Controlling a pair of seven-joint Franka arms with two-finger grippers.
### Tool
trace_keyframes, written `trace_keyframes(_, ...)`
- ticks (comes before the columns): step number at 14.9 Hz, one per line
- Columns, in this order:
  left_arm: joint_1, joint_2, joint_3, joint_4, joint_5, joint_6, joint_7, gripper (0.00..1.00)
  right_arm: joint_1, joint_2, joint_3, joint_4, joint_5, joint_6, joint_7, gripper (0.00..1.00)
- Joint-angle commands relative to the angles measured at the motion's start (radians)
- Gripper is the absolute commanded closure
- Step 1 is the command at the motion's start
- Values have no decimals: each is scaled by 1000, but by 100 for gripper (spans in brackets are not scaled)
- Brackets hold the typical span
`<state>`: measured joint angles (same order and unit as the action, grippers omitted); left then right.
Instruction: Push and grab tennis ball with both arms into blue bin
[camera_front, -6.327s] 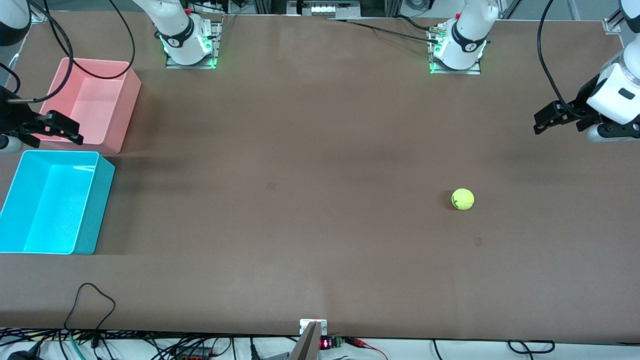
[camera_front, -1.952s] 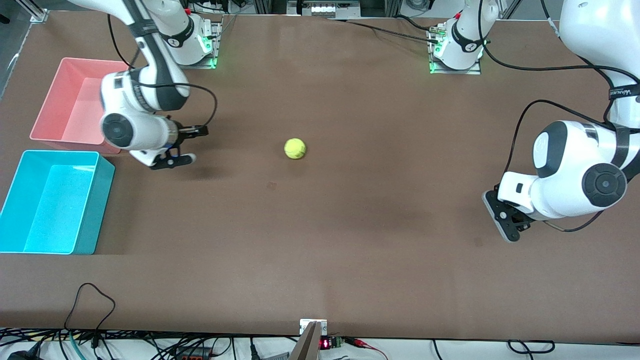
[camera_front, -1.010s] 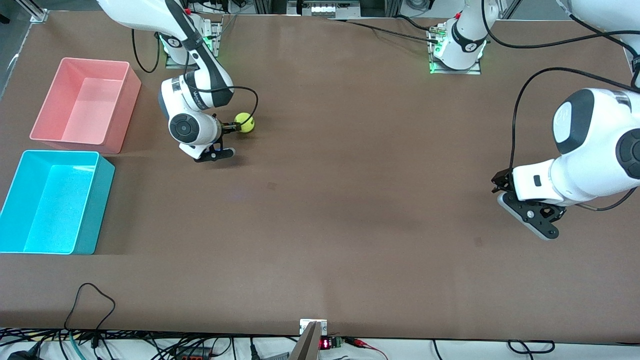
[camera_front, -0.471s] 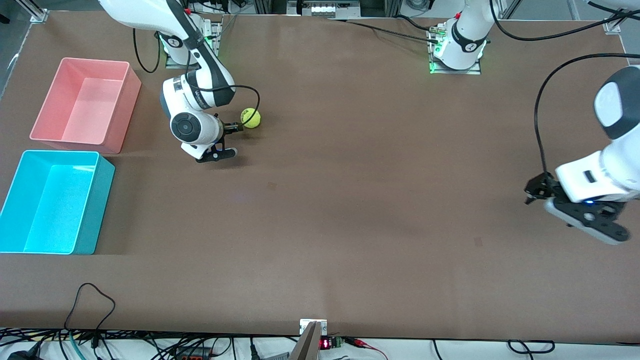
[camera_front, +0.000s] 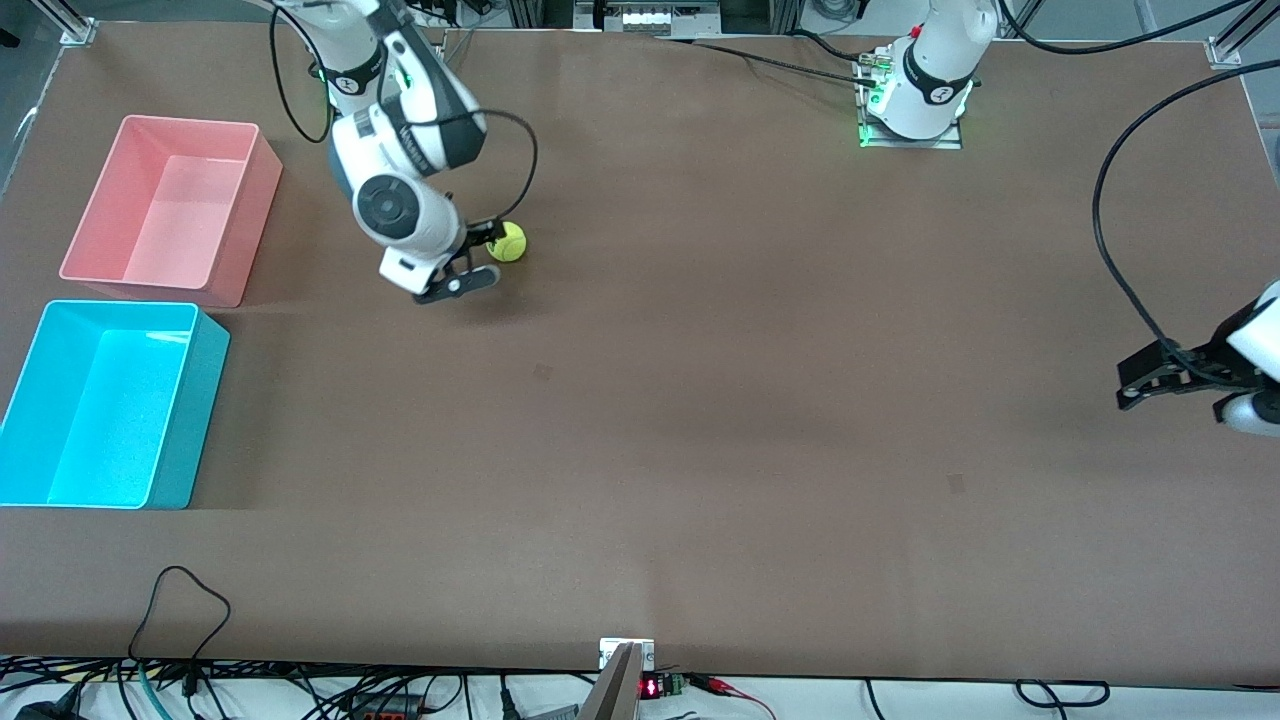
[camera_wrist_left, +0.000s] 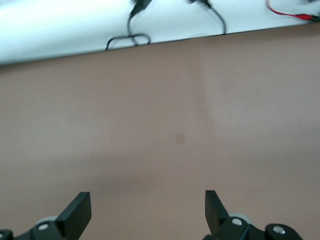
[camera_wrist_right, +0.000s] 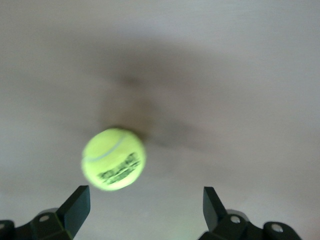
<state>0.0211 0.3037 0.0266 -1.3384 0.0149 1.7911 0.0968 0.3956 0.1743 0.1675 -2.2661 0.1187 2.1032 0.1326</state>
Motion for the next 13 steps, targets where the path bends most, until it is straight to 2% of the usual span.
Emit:
trace_keyframes(1, -27, -66, 27, -34, -13, -100, -127, 0, 9, -25, 52, -35, 16, 0, -1, 0)
trace_keyframes(4, -23, -141, 19, -120, -15, -128, -152, 0, 41, -15, 60, -72, 16, 46, 1, 0)
trace_keyframes(6, -23, -192, 15, -195, -15, -116, -154, 0, 43, 10, 60, -110, 15, 138, -2, 0)
trace_keyframes(13, -21, -209, 12, -228, -16, -91, -158, 0, 58, 59, 60, -112, -1, 225, -13, 0)
